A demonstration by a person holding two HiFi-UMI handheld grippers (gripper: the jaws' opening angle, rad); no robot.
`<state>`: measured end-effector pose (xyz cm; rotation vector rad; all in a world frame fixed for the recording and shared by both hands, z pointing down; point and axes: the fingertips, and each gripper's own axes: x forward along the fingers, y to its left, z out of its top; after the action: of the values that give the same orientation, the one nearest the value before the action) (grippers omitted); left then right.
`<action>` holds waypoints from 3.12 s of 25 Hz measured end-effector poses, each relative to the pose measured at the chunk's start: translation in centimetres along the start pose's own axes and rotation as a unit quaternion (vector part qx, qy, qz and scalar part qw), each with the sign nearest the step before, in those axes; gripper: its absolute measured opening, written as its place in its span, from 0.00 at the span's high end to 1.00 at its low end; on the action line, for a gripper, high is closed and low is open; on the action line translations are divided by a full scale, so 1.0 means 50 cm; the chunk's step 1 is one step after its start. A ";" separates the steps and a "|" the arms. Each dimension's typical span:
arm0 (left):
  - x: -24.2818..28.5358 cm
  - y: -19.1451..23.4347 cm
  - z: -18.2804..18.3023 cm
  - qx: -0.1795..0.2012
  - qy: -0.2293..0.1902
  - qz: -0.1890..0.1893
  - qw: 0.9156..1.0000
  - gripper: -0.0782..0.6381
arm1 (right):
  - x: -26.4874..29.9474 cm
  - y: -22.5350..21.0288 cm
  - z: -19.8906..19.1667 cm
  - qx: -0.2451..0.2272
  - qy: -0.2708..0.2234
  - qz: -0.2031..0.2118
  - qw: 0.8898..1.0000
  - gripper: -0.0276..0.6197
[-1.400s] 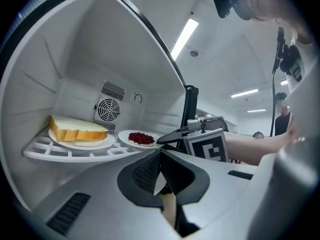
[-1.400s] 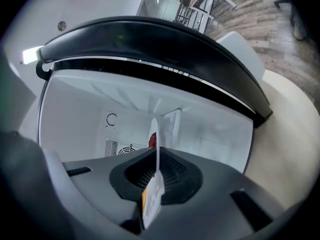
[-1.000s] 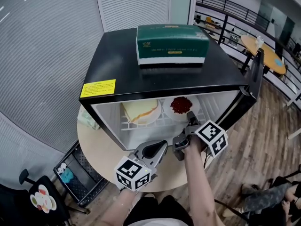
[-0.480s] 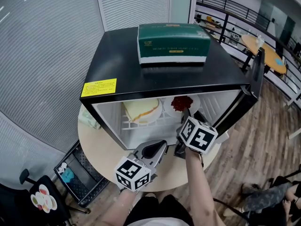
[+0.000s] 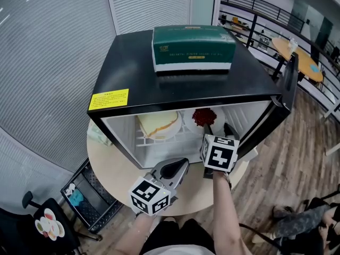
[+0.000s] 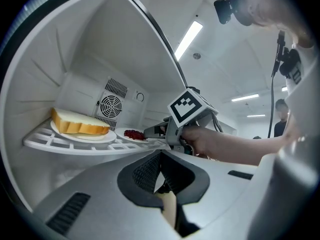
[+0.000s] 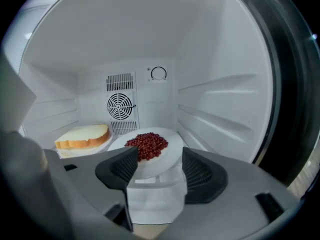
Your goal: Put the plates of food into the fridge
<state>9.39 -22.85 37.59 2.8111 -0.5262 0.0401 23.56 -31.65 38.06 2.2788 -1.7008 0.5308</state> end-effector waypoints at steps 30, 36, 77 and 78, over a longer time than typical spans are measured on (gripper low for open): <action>0.018 -0.050 0.000 0.016 -0.003 0.010 1.000 0.88 | -0.208 0.011 -0.080 0.059 -0.122 0.105 0.985 0.95; 0.010 -0.084 -0.018 0.022 -0.003 0.019 1.000 0.88 | -0.271 0.036 -0.126 0.051 -0.119 0.128 0.983 0.95; -0.097 -0.191 -0.157 0.005 -0.021 0.106 0.994 0.88 | -0.386 0.014 -0.349 0.102 -0.086 0.191 0.972 0.95; -0.105 -0.184 -0.158 0.007 -0.020 0.108 0.994 0.88 | -0.384 0.024 -0.352 0.110 -0.082 0.198 0.970 0.95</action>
<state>8.00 -10.56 42.31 2.7598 -0.8419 0.0303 15.10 -8.20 45.71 2.1795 -2.3085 0.6524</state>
